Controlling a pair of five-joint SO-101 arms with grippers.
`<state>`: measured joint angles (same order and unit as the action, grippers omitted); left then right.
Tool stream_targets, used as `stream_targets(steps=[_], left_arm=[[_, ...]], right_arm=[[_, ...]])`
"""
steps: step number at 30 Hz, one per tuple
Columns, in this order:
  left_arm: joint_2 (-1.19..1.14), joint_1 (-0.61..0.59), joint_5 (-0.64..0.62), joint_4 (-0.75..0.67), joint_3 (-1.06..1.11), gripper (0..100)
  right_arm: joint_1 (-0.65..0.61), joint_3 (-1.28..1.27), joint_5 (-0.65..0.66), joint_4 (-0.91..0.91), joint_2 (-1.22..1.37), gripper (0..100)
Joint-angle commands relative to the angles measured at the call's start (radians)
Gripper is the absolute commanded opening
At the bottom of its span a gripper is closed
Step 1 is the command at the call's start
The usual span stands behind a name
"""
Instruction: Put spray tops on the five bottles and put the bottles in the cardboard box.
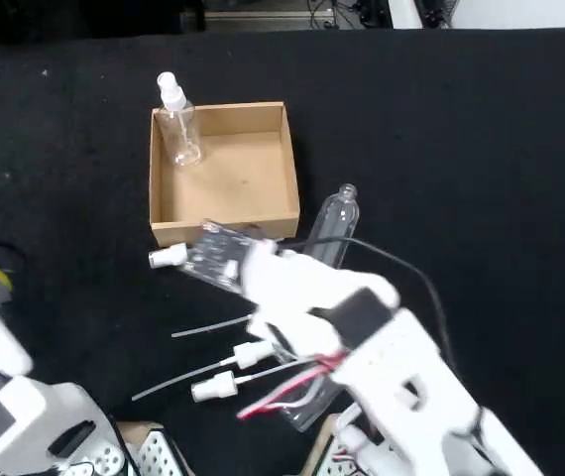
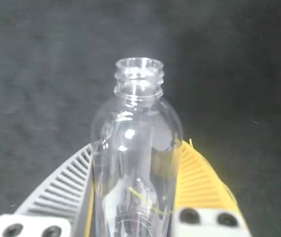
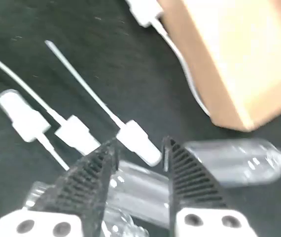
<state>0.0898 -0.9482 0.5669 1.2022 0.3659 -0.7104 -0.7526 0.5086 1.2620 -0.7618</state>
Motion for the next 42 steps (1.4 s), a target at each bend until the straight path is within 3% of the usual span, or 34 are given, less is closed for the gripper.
stream_targets(steps=[1, 7, 20, 31, 42], left_arm=[[-0.083, -0.113, -0.006, 0.0, -0.209, 3], [-0.241, -0.24, -0.006, 0.002, -0.392, 3], [-0.491, -0.423, -0.005, 0.002, -0.653, 3], [-0.583, -0.487, 0.037, 0.002, -0.7, 3], [-0.585, -0.479, 0.037, 0.002, -0.697, 3]], right_arm=[[-0.114, 0.17, 0.009, -0.078, 0.186, 13.8], [-0.232, 0.392, 0.017, -0.173, 0.522, 13.8], [-0.272, 0.885, 0.204, -0.184, 1.104, 13.8], [-0.227, 0.958, 0.359, -0.19, 1.224, 13.8], [-0.192, 0.961, 0.416, -0.258, 1.241, 13.8]])
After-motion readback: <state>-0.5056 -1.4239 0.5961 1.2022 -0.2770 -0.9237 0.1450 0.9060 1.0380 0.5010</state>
